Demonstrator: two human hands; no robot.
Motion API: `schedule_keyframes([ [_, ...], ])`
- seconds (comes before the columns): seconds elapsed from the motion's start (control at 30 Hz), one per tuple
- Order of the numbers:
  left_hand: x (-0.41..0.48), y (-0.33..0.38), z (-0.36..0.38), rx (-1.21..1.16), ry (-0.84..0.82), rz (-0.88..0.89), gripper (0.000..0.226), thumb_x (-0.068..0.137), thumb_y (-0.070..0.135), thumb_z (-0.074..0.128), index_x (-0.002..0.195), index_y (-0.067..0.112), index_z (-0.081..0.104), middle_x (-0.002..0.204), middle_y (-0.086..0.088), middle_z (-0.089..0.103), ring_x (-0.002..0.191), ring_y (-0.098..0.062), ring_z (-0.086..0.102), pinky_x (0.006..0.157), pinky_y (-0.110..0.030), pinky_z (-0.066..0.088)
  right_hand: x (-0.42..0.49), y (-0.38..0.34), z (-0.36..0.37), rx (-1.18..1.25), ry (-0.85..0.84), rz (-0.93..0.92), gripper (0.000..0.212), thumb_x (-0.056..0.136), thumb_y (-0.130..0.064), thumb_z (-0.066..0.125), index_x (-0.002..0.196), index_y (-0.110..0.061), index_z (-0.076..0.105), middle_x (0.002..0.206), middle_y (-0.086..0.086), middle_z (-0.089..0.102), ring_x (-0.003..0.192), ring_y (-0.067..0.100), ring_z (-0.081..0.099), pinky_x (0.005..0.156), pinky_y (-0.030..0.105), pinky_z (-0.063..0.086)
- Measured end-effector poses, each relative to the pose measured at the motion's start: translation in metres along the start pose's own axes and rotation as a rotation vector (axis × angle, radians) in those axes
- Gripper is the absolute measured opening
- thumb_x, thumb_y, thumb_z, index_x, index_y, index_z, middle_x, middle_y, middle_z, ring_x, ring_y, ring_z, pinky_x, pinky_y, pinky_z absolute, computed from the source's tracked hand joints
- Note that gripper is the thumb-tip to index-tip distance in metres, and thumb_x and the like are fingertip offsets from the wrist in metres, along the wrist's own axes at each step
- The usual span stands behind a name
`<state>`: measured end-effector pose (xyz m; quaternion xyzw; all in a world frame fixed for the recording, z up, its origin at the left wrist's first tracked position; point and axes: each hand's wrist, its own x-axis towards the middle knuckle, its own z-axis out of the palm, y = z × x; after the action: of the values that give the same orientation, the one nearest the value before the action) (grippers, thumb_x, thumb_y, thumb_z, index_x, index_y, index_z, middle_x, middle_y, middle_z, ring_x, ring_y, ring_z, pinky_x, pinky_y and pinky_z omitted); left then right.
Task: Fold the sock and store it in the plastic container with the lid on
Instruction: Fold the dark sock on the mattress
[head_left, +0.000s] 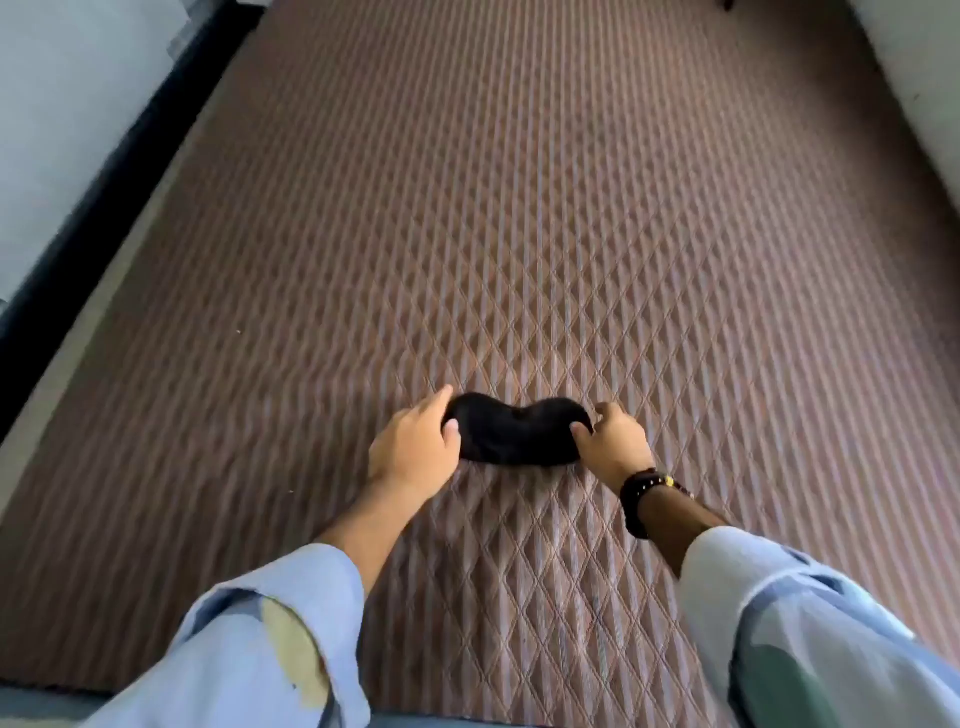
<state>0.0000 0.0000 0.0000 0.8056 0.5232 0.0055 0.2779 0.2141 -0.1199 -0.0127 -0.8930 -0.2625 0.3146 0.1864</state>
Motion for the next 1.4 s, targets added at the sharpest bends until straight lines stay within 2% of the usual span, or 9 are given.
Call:
schedule_keyframes([
  [0.33, 0.051, -0.031, 0.043, -0.601, -0.175, -0.390, 0.046, 0.091, 0.015, 0.078, 0.134, 0.001, 0.068, 0.098, -0.011, 0.074, 0.073, -0.019, 0.073, 0.080, -0.037, 0.064, 0.041, 0.027, -0.005, 0.149, -0.220, 0.036, 0.010, 0.091, -0.016, 0.075, 0.094, -0.007, 0.072, 0.084, 0.011, 0.068, 0.067, 0.023, 0.064, 0.064, 0.036, 0.058],
  [0.47, 0.046, -0.032, 0.034, -0.609, 0.014, -0.171, 0.026, 0.092, -0.004, 0.069, 0.106, 0.017, 0.074, 0.106, -0.007, 0.075, 0.090, -0.019, 0.075, 0.093, -0.035, 0.062, 0.033, 0.026, -0.008, 0.243, -0.165, -0.162, 0.015, 0.094, 0.000, 0.064, 0.100, -0.013, 0.069, 0.093, 0.007, 0.068, 0.076, 0.022, 0.063, 0.069, 0.039, 0.057],
  [0.6, 0.028, -0.033, 0.032, -0.471, 0.204, 0.050, 0.051, 0.083, -0.021, 0.053, 0.090, 0.026, 0.071, 0.111, 0.005, 0.065, 0.097, 0.015, 0.062, 0.094, -0.002, 0.046, 0.010, 0.033, 0.009, 0.145, 0.083, -0.405, 0.033, 0.085, 0.015, 0.056, 0.102, -0.012, 0.065, 0.111, 0.006, 0.060, 0.103, 0.030, 0.062, 0.090, 0.041, 0.056],
  [0.73, 0.011, -0.045, 0.049, -0.536, 0.152, -0.046, 0.051, 0.096, -0.011, 0.050, 0.134, 0.019, 0.066, 0.132, -0.005, 0.066, 0.117, -0.016, 0.065, 0.106, -0.034, 0.055, -0.011, 0.052, 0.033, -0.140, 0.039, -0.457, 0.050, 0.093, 0.005, 0.048, 0.139, -0.012, 0.055, 0.143, 0.007, 0.048, 0.125, 0.031, 0.054, 0.108, 0.040, 0.048],
  [0.8, 0.004, -0.049, 0.056, -0.676, 0.089, -0.240, 0.039, 0.108, 0.010, 0.043, 0.142, 0.019, 0.059, 0.137, -0.009, 0.066, 0.117, -0.028, 0.069, 0.093, -0.040, 0.063, -0.020, 0.056, 0.041, -0.152, 0.065, -0.460, 0.053, 0.097, 0.001, 0.044, 0.148, -0.013, 0.049, 0.150, 0.008, 0.046, 0.132, 0.030, 0.051, 0.112, 0.041, 0.045],
  [0.9, 0.003, -0.050, 0.059, -0.840, 0.020, -0.409, 0.036, 0.108, 0.031, 0.043, 0.138, 0.021, 0.061, 0.137, -0.008, 0.066, 0.102, -0.027, 0.074, 0.066, -0.028, 0.065, -0.026, 0.056, 0.047, -0.040, 0.188, -0.389, 0.043, 0.100, -0.005, 0.047, 0.141, -0.009, 0.055, 0.137, 0.012, 0.059, 0.126, 0.033, 0.055, 0.108, 0.042, 0.047],
  [1.03, 0.002, -0.038, 0.057, -0.843, 0.069, -0.410, 0.037, 0.098, 0.030, 0.066, 0.134, 0.020, 0.066, 0.127, -0.004, 0.071, 0.104, -0.018, 0.072, 0.086, -0.037, 0.065, -0.022, 0.042, 0.044, 0.212, 0.182, -0.145, 0.036, 0.099, -0.034, 0.061, 0.127, -0.012, 0.064, 0.110, 0.006, 0.071, 0.104, 0.023, 0.066, 0.092, 0.039, 0.055],
  [1.23, -0.018, 0.020, 0.056, -0.660, 0.174, -0.120, 0.026, 0.094, 0.031, 0.068, 0.120, 0.028, 0.070, 0.091, 0.022, 0.066, 0.086, 0.001, 0.067, 0.083, -0.027, 0.059, -0.004, 0.044, 0.039, 0.456, 0.031, 0.048, 0.016, 0.091, -0.022, 0.074, 0.101, -0.010, 0.070, 0.089, 0.003, 0.070, 0.085, 0.017, 0.067, 0.085, 0.040, 0.060],
  [1.4, -0.030, 0.056, 0.068, -0.415, 0.075, 0.144, 0.030, 0.095, 0.030, 0.067, 0.124, 0.026, 0.068, 0.112, 0.006, 0.075, 0.100, -0.017, 0.071, 0.086, -0.034, 0.059, -0.003, 0.050, 0.041, 0.554, -0.011, 0.033, 0.007, 0.092, -0.015, 0.073, 0.092, -0.018, 0.066, 0.086, 0.004, 0.068, 0.083, 0.018, 0.066, 0.092, 0.050, 0.060],
])
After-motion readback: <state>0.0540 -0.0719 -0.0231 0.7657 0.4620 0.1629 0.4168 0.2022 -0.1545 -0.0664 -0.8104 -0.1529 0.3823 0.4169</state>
